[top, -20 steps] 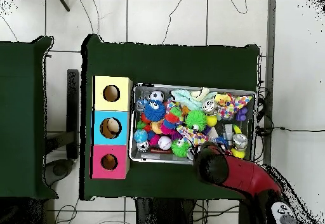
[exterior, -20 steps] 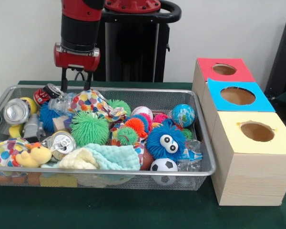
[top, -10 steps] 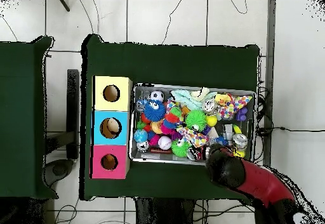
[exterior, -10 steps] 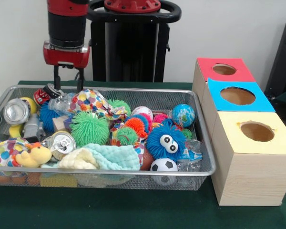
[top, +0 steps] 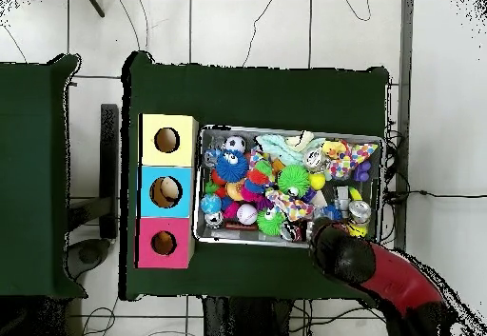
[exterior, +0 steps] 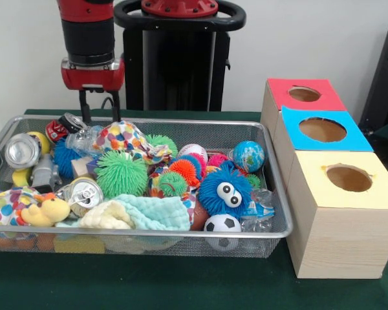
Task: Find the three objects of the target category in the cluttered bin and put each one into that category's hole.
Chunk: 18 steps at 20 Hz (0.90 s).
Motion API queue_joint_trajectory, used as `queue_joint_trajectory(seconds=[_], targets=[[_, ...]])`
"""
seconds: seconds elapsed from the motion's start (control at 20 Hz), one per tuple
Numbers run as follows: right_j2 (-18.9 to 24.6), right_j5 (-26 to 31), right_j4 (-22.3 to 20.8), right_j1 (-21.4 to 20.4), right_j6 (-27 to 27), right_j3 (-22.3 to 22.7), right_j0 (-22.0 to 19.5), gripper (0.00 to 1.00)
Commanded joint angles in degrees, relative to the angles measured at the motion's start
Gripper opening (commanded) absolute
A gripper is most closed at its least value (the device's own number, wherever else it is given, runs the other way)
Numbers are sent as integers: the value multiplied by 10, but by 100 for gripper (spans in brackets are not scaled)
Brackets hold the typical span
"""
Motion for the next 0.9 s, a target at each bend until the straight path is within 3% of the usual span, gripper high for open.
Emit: queue_joint_trajectory(seconds=[0.05, 0.9], targets=[[78, 68, 32, -7, 60, 14, 0, 100], [64, 77, 37, 3, 68, -3, 15, 100]])
